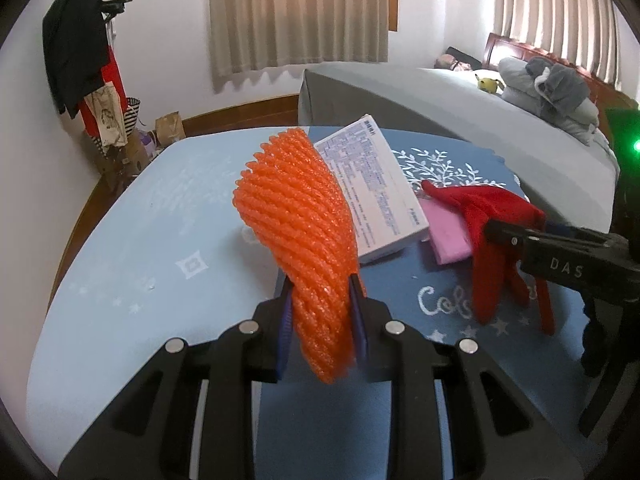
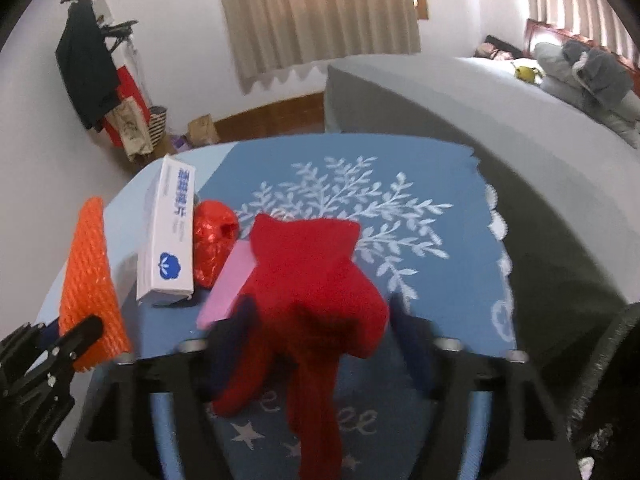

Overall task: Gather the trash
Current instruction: 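Lift the orange mesh net and red glove off the table with both grippers, then carry the mesh net and glove over the black bin and open both grippers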

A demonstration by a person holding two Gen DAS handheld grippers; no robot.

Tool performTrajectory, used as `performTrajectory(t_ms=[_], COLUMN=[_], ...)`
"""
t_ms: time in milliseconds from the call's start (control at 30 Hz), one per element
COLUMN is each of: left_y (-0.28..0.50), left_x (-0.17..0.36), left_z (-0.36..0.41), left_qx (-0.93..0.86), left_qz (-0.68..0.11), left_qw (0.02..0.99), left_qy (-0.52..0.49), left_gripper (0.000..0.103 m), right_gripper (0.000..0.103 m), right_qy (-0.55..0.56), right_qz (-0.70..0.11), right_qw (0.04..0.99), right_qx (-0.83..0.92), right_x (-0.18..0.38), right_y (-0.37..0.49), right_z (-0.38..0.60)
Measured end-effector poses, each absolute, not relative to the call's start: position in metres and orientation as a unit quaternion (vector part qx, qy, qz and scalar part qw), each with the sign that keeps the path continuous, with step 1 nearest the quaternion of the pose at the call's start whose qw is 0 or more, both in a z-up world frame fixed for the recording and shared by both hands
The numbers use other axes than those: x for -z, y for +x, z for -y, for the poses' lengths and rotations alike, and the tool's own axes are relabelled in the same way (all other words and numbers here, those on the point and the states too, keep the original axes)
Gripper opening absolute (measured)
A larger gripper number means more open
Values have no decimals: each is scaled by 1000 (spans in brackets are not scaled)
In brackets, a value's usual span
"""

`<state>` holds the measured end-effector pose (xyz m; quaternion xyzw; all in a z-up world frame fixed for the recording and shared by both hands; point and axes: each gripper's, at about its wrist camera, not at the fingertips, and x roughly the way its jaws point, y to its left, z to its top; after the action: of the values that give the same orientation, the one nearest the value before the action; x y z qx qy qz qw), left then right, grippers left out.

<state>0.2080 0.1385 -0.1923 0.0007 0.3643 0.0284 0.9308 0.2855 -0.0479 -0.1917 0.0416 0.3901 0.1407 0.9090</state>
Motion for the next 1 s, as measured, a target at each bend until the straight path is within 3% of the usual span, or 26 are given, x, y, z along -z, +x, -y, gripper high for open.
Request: performTrajectory(t_ms=[67,133,1000], left_y=[209,208,156], left_x=[192,190,108], left_z=[-138,-139,-63], left_qx=[-29,-29,43], left_qz=[-364,-362,-293], left_qw=[931,932,955], left_qy=[1,-1,1], left_gripper=[24,24,25], right_gripper=[22,18,16], right_qy=[42,40,60], right_qz=[-388,-377,-253], right_qw=[908,911,955], right_qx=[-152,-160,-145], right_x=[191,185,68], right_y=[283,277,170], right_z=[48,50,132])
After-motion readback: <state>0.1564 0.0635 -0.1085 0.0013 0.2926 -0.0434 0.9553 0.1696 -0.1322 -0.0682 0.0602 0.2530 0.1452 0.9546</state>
